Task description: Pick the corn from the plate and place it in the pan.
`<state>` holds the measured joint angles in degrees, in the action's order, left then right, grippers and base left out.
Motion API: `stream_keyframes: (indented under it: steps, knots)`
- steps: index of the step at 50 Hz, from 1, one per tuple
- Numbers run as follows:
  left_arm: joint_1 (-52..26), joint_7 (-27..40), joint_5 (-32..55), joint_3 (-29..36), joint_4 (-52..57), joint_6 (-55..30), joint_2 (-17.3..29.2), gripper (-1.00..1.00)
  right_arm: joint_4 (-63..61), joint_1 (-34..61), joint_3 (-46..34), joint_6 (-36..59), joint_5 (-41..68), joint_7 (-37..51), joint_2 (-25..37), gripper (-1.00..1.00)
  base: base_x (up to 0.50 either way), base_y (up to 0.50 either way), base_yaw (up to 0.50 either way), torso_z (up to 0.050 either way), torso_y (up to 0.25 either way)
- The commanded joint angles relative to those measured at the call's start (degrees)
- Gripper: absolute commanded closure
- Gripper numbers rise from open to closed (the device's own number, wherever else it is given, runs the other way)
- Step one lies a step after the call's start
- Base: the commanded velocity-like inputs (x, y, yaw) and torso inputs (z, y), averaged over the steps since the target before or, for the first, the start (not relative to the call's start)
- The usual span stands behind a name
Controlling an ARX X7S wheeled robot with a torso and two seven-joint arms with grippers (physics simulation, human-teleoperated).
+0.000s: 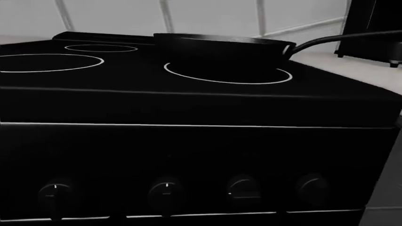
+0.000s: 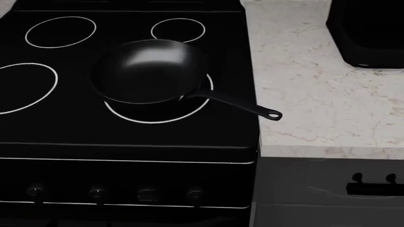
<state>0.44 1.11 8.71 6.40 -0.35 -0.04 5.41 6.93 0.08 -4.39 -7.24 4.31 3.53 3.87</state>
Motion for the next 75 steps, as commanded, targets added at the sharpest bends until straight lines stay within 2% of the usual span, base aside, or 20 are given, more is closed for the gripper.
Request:
stream_keyframes:
  steps: [1,24,28,29,31,33,37,39,44,48,49,75]
  knots:
    - [0.02,-0.19,1.79,1.1,0.11,-0.73,0.92,-1.0,-0.03,-0.16,-1.19,0.22,0.8,0.76,0.96,-1.0,0.0,0.0,0.0,0.05,0.0]
    - [0.0,0.68,3.29,1.93,0.54,0.04,2.14,-1.0,0.32,0.1,-3.23,-0.37,1.68,2.83,2.06,-1.0,0.0,0.0,0.0,0.05,0.0]
    - [-1.39,2.62,3.14,1.55,4.01,-6.08,3.5,-1.0,-3.05,0.75,-3.39,2.44,1.94,2.69,3.4,-1.0,0.0,0.0,0.0,0.025,0.0]
    - [-1.08,2.86,7.01,-0.02,11.71,-13.3,5.34,-1.0,-11.65,1.0,-2.13,11.03,6.57,1.97,5.08,-1.0,0.0,0.0,0.0,0.0,0.0]
    - [-0.77,3.72,11.18,-2.5,21.71,-21.43,8.66,-1.0,-23.08,3.23,1.35,24.76,14.32,2.31,7.76,-1.0,0.0,0.0,0.0,0.0,0.0]
    - [-1.87,6.22,20.56,-8.9,33.18,-33.91,13.1,-1.0,-35.72,7.44,6.07,37.88,21.93,4.98,12.24,-1.0,0.0,0.0,0.0,0.0,0.0]
    - [-6.65,12.58,30.9,-17.49,44.84,-47.19,18.03,-1.0,-46.35,12.89,13.08,51.05,32.33,8.86,16.78,-1.0,0.0,0.0,0.0,0.0,0.0]
    - [-7.68,13.71,32.45,-18.46,46.57,-48.96,18.6,-1.0,-47.44,14.02,14.34,53.37,34.32,9.74,17.5,-1.0,0.0,0.0,0.0,0.0,0.0]
    - [-8.24,13.57,33.1,-17.34,47.07,-49.35,18.47,-1.0,-46.83,15.32,15.24,55.51,35.61,11.3,17.56,-1.0,0.0,0.16,0.0,0.0,0.0]
    - [-7.53,13.68,32.96,-17.37,47.23,-49.09,18.43,-1.0,-47.72,14.48,14.02,54.18,34.14,10.61,18.25,-1.0,0.0,0.5,0.0,0.0,0.0]
    - [-7.11,13.2,32.24,-17.01,47.13,-48.26,18.55,-1.0,-47.3,13.85,12.22,51.17,30.44,10.16,18.75,-1.0,0.0,0.5,0.0,0.0,0.0]
    - [-6.23,13.73,33.8,-18.55,47.55,-48.21,19.6,-1.0,-47.3,10.49,9.82,48.06,27.43,10.56,18.79,-1.0,0.0,0.5,0.0,0.0,0.0]
